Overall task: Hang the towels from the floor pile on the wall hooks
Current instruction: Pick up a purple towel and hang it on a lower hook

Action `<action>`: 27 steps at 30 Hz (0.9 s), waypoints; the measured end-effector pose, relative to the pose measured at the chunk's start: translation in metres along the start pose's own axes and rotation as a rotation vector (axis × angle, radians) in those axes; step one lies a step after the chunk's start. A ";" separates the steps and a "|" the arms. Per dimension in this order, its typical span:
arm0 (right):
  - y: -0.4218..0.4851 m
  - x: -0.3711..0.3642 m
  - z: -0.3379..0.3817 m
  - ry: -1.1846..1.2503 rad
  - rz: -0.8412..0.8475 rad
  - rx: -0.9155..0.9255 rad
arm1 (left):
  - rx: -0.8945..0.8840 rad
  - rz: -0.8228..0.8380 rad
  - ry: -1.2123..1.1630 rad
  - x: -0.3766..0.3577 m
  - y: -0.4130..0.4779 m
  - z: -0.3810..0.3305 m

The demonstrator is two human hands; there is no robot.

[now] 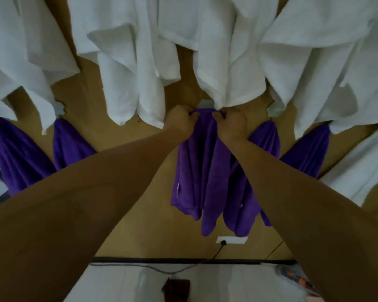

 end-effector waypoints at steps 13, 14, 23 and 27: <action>-0.015 -0.025 -0.030 0.024 -0.017 -0.100 | 0.161 0.081 -0.026 -0.033 -0.002 0.029; -0.016 -0.025 -0.032 0.006 0.006 -0.114 | 0.184 0.133 -0.013 -0.034 -0.002 0.034; -0.034 -0.017 -0.026 -0.284 0.214 0.009 | 0.008 0.290 0.344 -0.037 -0.031 0.038; -0.055 -0.018 -0.028 -0.412 0.364 0.003 | 0.059 0.518 0.347 -0.033 -0.051 0.050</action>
Point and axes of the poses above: each hand's wrist, its own y-axis towards the middle knuckle, its own x-axis out of the back of the hand, z = x × y, the point moved 2 cm from there along y, towards the middle knuckle, and after that the axes turned 2 degrees about -z, right-handed, at the moved point
